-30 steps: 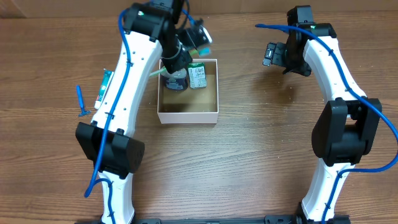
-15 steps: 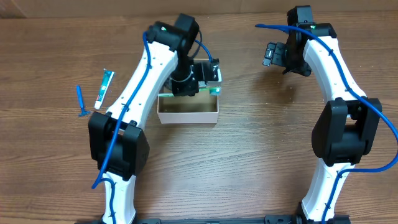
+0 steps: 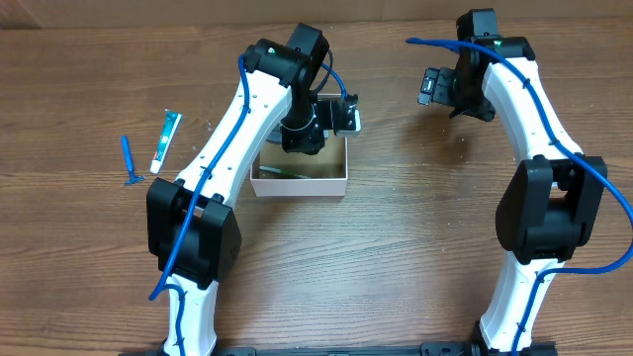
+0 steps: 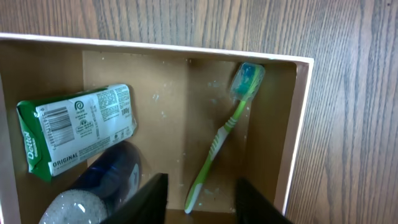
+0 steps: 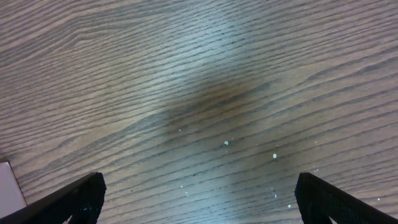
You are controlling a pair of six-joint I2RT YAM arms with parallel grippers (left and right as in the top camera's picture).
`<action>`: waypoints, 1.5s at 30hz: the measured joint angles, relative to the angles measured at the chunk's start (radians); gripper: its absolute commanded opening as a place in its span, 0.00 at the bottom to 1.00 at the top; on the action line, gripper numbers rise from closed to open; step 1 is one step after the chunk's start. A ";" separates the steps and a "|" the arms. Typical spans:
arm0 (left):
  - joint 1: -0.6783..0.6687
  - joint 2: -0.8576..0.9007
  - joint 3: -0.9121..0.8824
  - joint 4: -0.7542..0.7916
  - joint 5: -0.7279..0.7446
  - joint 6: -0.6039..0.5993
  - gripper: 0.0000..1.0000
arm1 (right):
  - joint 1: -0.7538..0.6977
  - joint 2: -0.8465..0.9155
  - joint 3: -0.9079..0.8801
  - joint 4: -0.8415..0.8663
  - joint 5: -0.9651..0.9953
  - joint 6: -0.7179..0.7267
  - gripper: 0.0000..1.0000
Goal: Pack container
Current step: 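Carry the toothbrush into the box and release it, then move the left gripper to the toothpaste tube and grasp it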
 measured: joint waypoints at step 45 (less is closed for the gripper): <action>0.660 -0.164 -0.484 0.534 -0.153 -0.821 0.98 | 0.000 0.000 0.000 0.000 0.000 0.000 1.00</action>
